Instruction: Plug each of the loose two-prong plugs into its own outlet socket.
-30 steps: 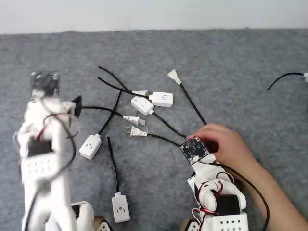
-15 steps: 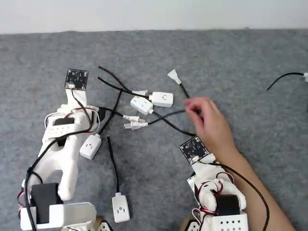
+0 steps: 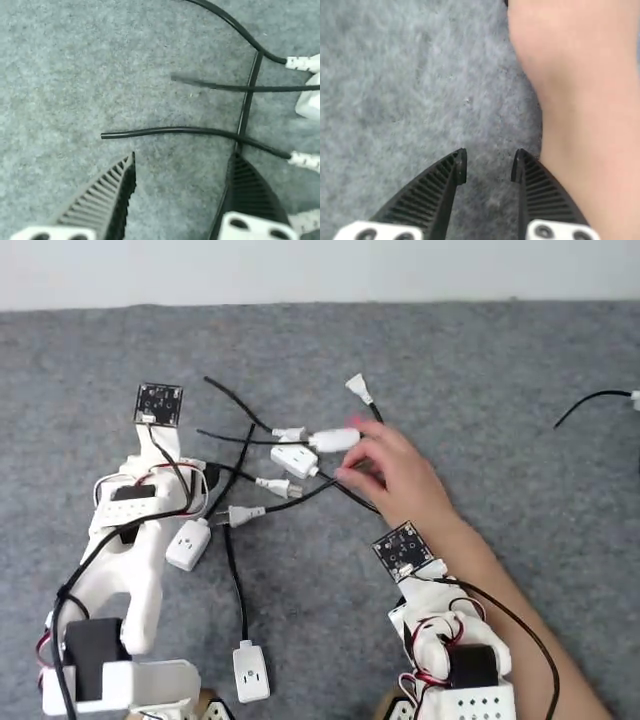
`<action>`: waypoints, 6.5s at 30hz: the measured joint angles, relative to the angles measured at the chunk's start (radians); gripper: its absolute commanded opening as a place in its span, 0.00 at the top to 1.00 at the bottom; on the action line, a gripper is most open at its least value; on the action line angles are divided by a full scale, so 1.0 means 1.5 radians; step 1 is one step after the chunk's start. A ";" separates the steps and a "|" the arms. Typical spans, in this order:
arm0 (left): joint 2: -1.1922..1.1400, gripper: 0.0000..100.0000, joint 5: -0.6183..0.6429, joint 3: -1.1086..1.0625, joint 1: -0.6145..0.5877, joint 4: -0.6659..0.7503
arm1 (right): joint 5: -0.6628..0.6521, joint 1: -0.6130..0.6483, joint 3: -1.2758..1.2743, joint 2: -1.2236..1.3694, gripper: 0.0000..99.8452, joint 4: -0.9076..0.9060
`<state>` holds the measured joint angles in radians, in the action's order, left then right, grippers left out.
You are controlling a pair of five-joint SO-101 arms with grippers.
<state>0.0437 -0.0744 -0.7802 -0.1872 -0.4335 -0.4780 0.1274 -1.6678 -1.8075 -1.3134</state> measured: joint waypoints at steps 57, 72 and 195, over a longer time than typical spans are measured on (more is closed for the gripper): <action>-0.147 0.72 -0.011 0.264 0.030 -0.279 | 0.000 -0.002 0.000 0.000 0.84 0.000; 0.196 0.72 -0.063 0.125 0.157 -0.366 | 0.000 -0.002 0.000 0.000 0.84 0.000; -0.704 0.97 -0.227 1.296 0.196 -0.856 | 0.000 -0.002 0.000 0.000 0.84 0.000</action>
<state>-1.0119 -0.4150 1.1638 0.1074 -1.7177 -0.4780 0.1243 -1.6678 -1.8075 -1.3134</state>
